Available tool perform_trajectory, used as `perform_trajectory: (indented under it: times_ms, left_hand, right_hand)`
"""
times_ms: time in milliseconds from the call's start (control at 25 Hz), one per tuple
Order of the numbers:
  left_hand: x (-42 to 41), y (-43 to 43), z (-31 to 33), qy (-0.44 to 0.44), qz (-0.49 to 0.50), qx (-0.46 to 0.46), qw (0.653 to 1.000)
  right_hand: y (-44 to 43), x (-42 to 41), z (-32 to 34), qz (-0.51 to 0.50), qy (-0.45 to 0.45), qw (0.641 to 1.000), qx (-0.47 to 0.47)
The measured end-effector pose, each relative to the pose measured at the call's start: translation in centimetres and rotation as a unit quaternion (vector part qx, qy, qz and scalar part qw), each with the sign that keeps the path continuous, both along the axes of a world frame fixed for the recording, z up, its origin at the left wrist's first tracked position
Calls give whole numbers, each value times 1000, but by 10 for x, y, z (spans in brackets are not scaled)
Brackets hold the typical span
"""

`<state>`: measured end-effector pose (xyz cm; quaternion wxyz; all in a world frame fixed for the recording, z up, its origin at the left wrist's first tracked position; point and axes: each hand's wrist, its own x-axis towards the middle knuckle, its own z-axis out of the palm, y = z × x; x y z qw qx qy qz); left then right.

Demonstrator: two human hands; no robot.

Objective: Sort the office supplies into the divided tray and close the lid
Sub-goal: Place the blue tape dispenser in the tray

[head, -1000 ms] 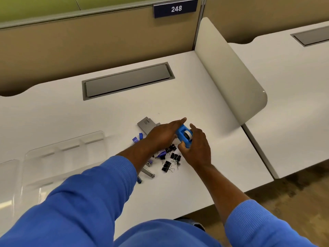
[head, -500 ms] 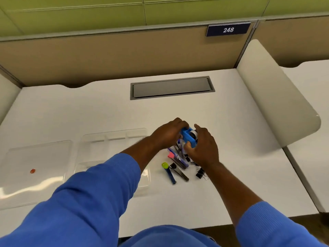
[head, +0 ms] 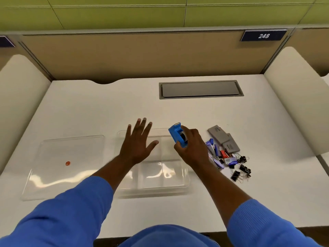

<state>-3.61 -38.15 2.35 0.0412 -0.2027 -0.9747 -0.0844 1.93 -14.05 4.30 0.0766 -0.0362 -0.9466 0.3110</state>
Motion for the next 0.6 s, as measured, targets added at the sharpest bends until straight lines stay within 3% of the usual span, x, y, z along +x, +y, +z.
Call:
perform_trajectory:
  times_ms: [240, 600]
  left_hand:
    - [3, -56, -27, -58, 23, -33, 998]
    - [-1, -56, -48, -56, -17, -40, 997]
  right_hand:
    - [-42, -6, -16, -51, -24, 996, 70]
    - [-58, -13, -34, -62, -55, 981, 173]
